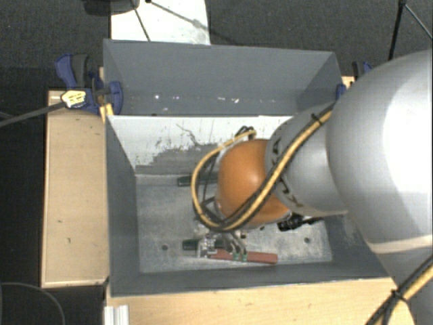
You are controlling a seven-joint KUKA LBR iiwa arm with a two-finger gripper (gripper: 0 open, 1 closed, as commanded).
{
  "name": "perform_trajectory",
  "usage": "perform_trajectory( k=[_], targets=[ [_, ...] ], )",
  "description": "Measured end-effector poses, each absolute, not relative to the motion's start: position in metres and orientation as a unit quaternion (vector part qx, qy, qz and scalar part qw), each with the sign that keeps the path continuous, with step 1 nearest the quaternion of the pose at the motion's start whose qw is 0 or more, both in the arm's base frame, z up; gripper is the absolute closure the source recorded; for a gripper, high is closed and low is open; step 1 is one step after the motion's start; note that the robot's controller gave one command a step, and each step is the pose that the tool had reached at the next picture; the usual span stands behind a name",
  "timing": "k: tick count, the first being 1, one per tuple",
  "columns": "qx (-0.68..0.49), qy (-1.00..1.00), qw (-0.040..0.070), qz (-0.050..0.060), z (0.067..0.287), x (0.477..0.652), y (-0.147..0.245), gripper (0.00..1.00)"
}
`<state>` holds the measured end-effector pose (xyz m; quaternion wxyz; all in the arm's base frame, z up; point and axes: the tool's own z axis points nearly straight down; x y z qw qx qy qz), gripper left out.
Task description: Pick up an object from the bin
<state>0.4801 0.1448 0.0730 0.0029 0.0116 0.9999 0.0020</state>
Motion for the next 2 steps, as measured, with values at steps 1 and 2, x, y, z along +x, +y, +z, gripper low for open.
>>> perform_trajectory(
  k=[1, 2],
  targets=[
    [0.013, 1.000, 0.003, 0.002, 0.0730, 0.4800, 0.1448, 1.00],
    [0.014, 1.000, 0.003, 0.002, 0.0730, 0.4800, 0.1448, 1.00]
  ],
)
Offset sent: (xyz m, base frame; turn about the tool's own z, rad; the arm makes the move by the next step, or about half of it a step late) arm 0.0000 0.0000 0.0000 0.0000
